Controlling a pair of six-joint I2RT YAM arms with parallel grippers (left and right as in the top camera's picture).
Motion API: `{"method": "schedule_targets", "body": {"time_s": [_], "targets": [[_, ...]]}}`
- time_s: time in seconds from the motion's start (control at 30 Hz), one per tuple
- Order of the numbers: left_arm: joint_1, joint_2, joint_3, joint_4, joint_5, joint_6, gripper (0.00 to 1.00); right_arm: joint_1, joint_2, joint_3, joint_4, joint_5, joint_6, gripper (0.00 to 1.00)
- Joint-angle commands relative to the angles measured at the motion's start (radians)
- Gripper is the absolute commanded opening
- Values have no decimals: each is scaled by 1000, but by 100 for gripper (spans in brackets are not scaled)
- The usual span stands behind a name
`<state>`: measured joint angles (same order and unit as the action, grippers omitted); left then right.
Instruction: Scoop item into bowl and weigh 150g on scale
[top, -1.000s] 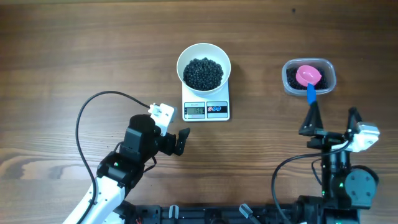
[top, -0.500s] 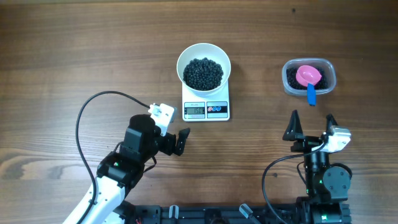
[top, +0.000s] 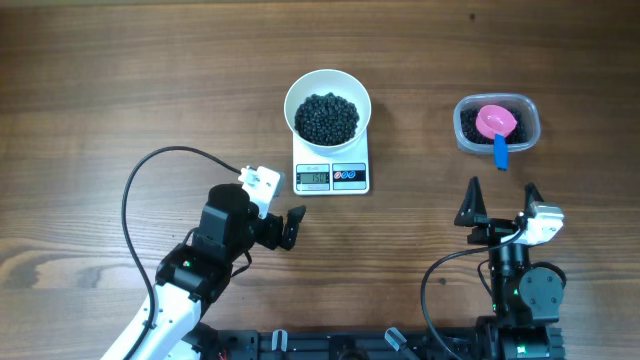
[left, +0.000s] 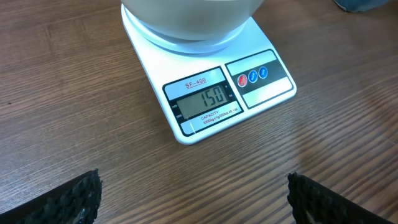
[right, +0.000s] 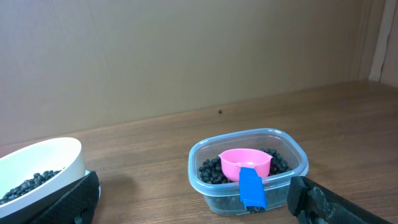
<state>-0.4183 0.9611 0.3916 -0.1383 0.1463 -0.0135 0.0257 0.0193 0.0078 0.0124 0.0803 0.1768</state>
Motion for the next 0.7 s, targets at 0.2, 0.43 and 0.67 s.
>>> {"method": "schedule_targets", "body": {"time_s": [0.2,0.43,0.67], "targets": [[4,-5,-4,-38,-2,-25,100,6,-16,-3,3,16,-19,100],[51,-270,-8,-6,-77,-25,100,6,-16,-3,3,16,-19,100],[192,-683,-224,41,-76,-25,100,6,-16,-3,3,16,-19,100]]}}
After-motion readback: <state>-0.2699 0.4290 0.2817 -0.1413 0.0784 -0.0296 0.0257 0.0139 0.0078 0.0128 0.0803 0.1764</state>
